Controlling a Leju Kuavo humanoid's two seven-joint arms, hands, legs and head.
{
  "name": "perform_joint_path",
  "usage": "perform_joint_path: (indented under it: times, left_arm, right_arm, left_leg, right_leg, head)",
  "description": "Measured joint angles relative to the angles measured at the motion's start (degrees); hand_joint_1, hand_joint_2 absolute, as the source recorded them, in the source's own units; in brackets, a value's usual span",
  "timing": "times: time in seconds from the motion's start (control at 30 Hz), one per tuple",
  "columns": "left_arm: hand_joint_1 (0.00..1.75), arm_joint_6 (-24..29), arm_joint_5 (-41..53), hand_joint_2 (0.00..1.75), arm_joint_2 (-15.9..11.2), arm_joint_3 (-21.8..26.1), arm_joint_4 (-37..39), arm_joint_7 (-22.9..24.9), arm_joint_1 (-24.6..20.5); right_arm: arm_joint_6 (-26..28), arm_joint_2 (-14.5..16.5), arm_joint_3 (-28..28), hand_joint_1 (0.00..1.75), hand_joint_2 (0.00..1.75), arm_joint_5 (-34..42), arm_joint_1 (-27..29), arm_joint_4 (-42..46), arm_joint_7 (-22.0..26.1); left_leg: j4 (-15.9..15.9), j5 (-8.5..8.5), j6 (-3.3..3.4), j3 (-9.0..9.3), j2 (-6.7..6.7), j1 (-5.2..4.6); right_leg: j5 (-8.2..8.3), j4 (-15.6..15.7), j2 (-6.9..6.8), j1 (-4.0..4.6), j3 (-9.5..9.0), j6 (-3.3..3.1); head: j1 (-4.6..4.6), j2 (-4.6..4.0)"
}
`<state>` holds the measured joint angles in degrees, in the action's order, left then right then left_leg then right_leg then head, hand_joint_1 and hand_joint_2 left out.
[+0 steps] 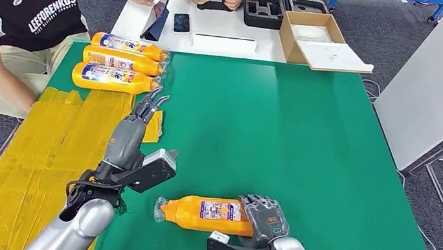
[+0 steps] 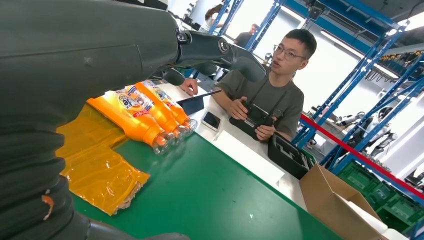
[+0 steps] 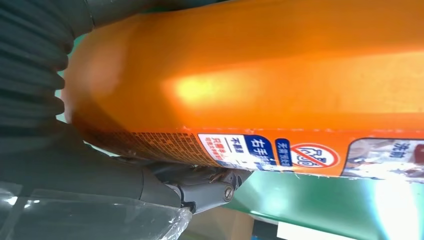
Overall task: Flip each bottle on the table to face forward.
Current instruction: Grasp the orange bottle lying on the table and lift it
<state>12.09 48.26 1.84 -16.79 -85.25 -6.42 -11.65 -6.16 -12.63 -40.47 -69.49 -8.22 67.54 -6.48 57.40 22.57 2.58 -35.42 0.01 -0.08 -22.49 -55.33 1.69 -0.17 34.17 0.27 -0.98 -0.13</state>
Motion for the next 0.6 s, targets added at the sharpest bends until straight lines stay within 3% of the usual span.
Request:
perform_joint_path:
  times: [0.13,0.27,0.6]
  left_arm:
    - [0.00,1.6,-1.5,1.75,-0.1,0.4,0.0,-1.5,1.3]
    - [0.00,3.3,-4.2,1.75,-0.5,1.9,-1.4,-4.0,5.6]
    - [0.00,3.5,-4.7,1.75,-1.0,3.3,-2.8,-4.7,8.1]
  right_arm:
    - [5.6,0.3,1.2,1.75,1.75,3.1,0.8,-0.9,0.3]
    - [12.7,1.6,4.1,1.75,1.75,6.1,3.4,-0.2,0.7]
    - [13.8,3.1,6.9,1.75,1.75,6.9,4.8,0.6,1.0]
  left_leg:
    - [0.0,0.02,0.03,-0.13,-0.14,-0.09]
    - [0.0,-0.10,0.10,-0.34,-0.24,-0.10]
    - [0.0,-0.19,0.11,-0.86,-0.26,-0.09]
  right_leg:
    - [-0.07,0.0,-0.05,-0.03,0.00,0.05]
    - [0.05,0.0,-0.06,-0.14,0.19,0.08]
    - [0.05,0.0,-0.07,-0.18,0.68,0.05]
  head:
    - [0.01,0.00]
    - [-0.01,0.00]
    - [-0.01,0.00]
